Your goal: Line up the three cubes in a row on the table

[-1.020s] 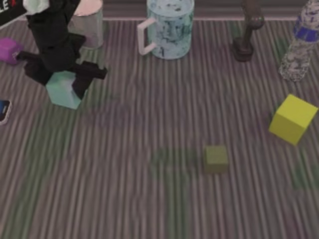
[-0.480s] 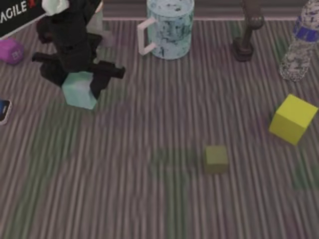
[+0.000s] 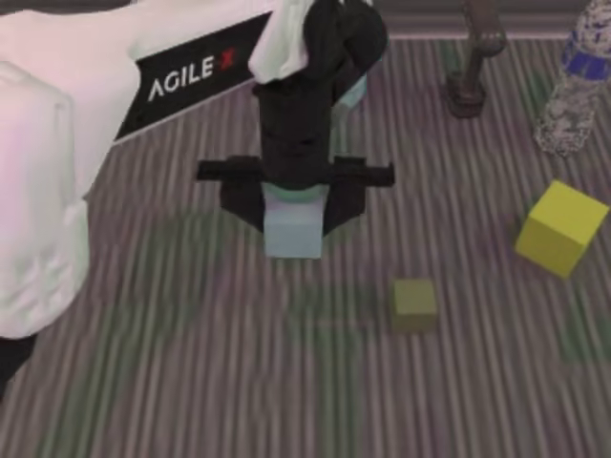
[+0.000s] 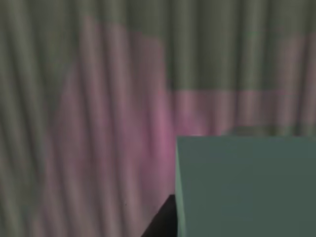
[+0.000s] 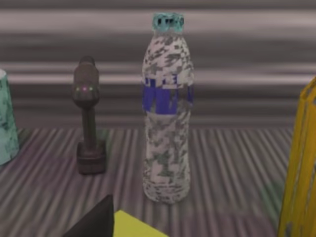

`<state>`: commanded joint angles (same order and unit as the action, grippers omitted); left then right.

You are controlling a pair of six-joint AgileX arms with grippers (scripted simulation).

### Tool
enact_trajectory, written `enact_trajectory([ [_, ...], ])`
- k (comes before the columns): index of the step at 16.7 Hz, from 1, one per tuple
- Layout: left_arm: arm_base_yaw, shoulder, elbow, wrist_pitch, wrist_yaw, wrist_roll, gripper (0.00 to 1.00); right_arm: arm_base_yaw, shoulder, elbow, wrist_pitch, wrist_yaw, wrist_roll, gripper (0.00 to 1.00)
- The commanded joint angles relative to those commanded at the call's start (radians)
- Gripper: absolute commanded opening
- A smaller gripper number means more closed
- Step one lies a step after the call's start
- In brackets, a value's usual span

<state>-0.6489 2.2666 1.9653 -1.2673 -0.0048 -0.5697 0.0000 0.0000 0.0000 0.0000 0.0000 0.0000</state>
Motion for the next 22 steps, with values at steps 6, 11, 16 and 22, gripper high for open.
enact_trajectory([
  [6,-0.162,-0.021,0.003,-0.013,-0.005,-0.227,0.0,0.0,0.0,0.0,0.0,0.0,0.0,1.0],
  [11,-0.16,-0.016,0.0,-0.009,-0.005,-0.226,0.0,0.0,0.0,0.0,0.0,0.0,0.0,1.0],
  [16,-0.162,0.003,-0.098,0.117,-0.005,-0.223,0.0,0.0,0.0,0.0,0.0,0.0,0.0,1.0],
  [22,-0.161,0.028,-0.196,0.235,-0.005,-0.226,0.0,0.0,0.0,0.0,0.0,0.0,0.0,1.0],
])
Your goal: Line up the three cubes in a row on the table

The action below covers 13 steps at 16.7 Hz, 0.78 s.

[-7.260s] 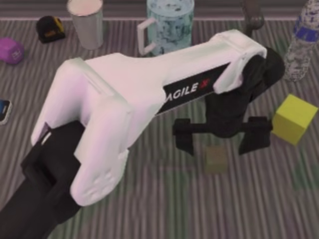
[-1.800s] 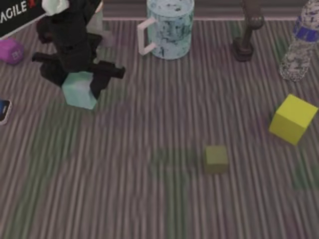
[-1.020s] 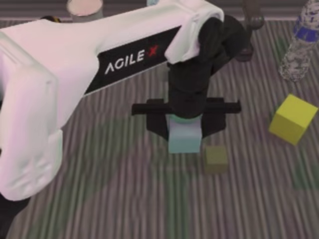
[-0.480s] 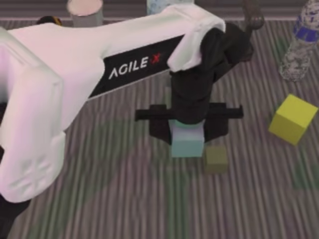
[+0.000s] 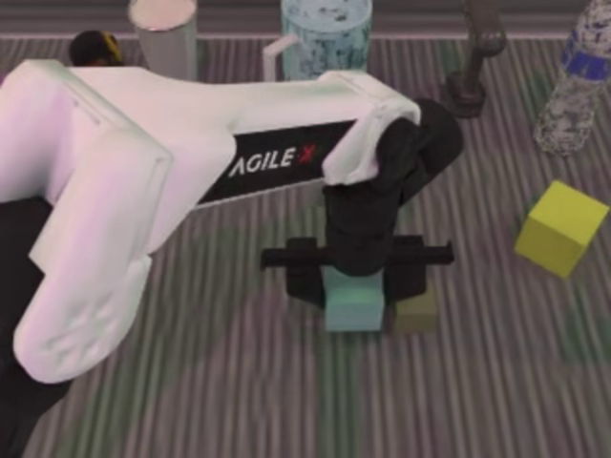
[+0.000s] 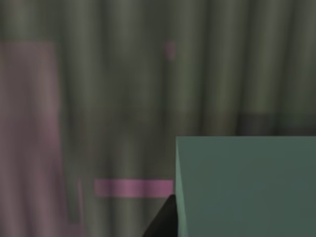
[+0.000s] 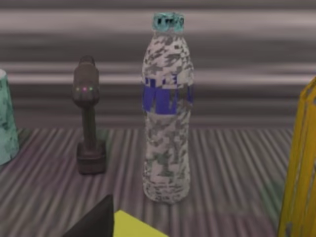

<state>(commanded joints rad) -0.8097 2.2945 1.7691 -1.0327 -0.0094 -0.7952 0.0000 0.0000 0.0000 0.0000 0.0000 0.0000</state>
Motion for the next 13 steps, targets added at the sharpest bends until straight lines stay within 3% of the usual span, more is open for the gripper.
enact_trajectory([
  [2,0.0,0.0,0.0,0.0,0.0,0.0,0.0,0.0,0.0,0.0,0.0,0.0,0.0,1.0],
  [13,0.0,0.0,0.0,0.0,0.0,0.0,0.83,0.0,0.0,0.0,0.0,0.0,0.0,1.0],
])
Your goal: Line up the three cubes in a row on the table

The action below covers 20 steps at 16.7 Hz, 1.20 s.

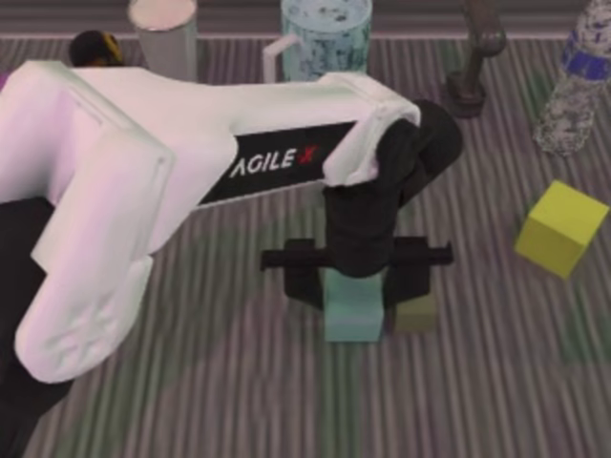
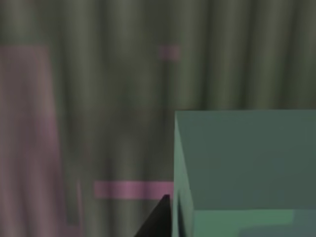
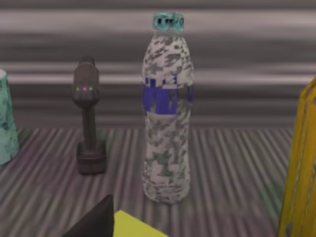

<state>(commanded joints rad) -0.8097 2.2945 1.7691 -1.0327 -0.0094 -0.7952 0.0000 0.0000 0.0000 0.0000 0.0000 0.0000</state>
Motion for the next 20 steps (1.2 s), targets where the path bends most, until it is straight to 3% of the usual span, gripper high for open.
enact_trajectory([
  [2,0.0,0.0,0.0,0.0,0.0,0.0,0.98,0.0,0.0,0.0,0.0,0.0,0.0,1.0],
  [3,0.0,0.0,0.0,0.0,0.0,0.0,1.0,0.0,0.0,0.0,0.0,0.0,0.0,1.0],
  [12,0.0,-0.001,0.004,-0.004,0.0,0.0,1.0,0.0,0.0,0.0,0.0,0.0,0.0,1.0],
  [20,0.015,-0.051,0.183,-0.235,-0.001,-0.004,1.0,0.0,0.0,0.0,0.0,0.0,0.0,1.0],
])
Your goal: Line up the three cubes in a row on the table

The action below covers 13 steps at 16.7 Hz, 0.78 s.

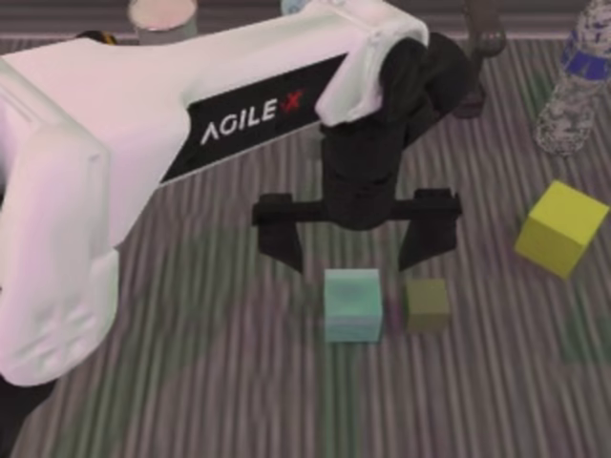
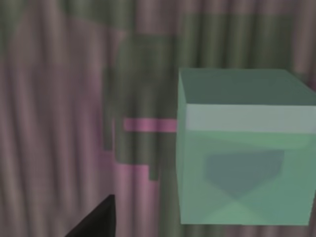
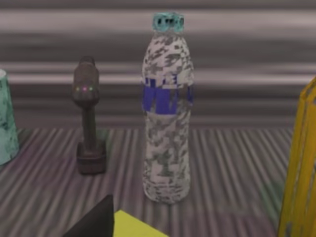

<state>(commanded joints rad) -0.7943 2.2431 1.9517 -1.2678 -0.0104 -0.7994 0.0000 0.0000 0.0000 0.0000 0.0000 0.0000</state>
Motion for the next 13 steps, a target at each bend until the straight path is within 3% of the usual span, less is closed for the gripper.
enact_trajectory([
  [7,0.012,-0.03,-0.023,0.015,-0.001,0.006,1.0,0.004,0.028,0.027,-0.021,-0.002,-0.013,1.0],
  [13,0.158,-0.362,-0.327,0.212,-0.009,0.082,1.0,0.031,0.343,0.325,-0.224,-0.003,-0.14,1.0],
])
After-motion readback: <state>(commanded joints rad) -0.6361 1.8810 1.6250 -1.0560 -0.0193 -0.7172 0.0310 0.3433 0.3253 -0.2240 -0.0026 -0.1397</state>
